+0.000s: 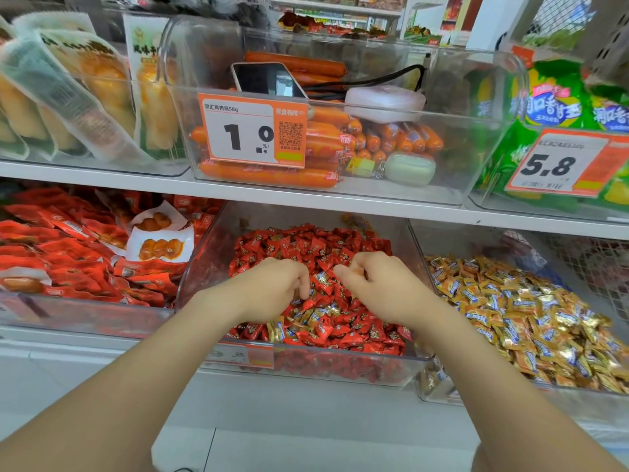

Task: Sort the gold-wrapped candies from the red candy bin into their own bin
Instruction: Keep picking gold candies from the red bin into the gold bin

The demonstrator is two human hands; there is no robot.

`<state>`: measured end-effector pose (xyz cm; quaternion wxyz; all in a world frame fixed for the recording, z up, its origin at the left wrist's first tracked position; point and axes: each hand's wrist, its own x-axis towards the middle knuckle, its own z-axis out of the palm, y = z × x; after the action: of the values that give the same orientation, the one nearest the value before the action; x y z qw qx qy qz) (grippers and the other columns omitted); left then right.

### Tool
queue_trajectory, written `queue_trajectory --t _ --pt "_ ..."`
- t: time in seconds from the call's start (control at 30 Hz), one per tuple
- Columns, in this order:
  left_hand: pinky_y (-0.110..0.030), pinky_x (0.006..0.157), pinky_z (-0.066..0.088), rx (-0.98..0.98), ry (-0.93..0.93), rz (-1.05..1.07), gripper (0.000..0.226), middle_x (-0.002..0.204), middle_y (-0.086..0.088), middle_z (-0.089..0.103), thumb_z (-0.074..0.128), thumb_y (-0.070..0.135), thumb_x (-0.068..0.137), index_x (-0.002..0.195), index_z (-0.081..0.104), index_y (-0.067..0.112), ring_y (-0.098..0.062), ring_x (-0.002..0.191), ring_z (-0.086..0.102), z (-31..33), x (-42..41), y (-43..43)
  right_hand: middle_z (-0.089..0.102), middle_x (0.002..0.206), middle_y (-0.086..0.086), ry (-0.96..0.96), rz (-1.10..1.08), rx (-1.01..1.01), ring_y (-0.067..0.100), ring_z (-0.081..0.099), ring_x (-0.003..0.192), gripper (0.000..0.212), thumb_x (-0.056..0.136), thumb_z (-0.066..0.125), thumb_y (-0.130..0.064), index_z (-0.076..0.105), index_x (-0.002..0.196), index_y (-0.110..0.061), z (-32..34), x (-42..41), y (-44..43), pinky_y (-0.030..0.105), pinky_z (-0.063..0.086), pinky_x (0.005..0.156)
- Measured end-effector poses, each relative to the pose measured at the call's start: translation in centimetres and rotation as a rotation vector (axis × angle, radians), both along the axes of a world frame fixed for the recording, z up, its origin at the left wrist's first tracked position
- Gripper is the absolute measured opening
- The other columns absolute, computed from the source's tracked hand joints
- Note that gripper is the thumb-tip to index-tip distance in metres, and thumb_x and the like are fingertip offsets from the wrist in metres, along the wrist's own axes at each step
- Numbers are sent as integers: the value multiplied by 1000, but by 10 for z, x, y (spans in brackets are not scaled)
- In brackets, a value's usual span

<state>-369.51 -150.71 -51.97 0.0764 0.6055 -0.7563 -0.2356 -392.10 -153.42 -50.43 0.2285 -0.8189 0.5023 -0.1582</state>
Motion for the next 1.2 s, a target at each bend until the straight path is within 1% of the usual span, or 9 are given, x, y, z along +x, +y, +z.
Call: queue_trajectory --t 0.13,0.2,0.3,0.4,0.6,0.73,0.9,1.07,1.2 --pt "-36 75 57 72 15 3 19 79 7 69 57 29 97 85 69 22 -14 75 64 17 4 6 77 76 -3 -140 46 68 0 55 49 14 107 59 -29 67 99 -22 -1 2 -3 18 41 51" --pt "-33 74 56 144 17 -10 17 77 10 71 68 39 87 80 71 24 -10 76 65 21 8 10 71 70 -3 -115 98 66 3 49 47 18 109 54 -20 71 104 -23 -2 3 -5 11 36 48" --pt "-23 64 49 193 -48 -32 26 73 14 71 84 51 78 83 75 28 -1 67 63 23 14 15 62 56 -6 16 142 46 7 53 49 22 103 62 -39 75 92 -25 -7 11 0 10 33 54" --pt "-26 68 49 183 -81 -52 34 80 14 71 89 59 73 82 74 29 -2 78 65 23 19 15 56 48 -24 139 192 54 -3 55 51 34 87 75 -61 80 85 -27 -8 19 7 26 46 59" --pt "-35 70 49 73 7 -19 12 91 2 66 65 35 101 97 56 29 -16 79 59 19 20 12 70 70 -17 379 98 33 2 65 75 4 77 76 -31 78 77 -27 -1 14 9 38 61 74" --pt "-35 60 44 64 8 6 18 73 -1 58 40 14 105 102 58 14 -16 61 46 15 11 8 72 89 -10 512 39 -54 21 69 90 16 73 67 -17 74 81 -29 3 12 11 39 60 78" --pt "-37 70 57 -66 -115 83 32 69 6 68 62 53 83 80 69 21 -15 75 64 12 -9 5 69 74 -11 295 20 -112 14 63 86 21 79 69 -47 76 77 -27 -2 26 7 33 53 70" --pt "-36 67 59 69 -174 -5 38 67 12 65 81 59 63 83 72 28 -9 74 64 9 -9 4 65 69 -4 449 92 -40 19 65 76 52 71 74 -70 71 79 -19 -9 32 -1 38 60 69" --pt "-32 74 56 117 -163 -54 46 87 12 67 85 67 64 92 74 32 -7 84 62 10 -4 0 62 82 -4 490 96 -72 23 65 85 49 72 75 -68 62 83 -23 -18 41 -3 34 52 68"
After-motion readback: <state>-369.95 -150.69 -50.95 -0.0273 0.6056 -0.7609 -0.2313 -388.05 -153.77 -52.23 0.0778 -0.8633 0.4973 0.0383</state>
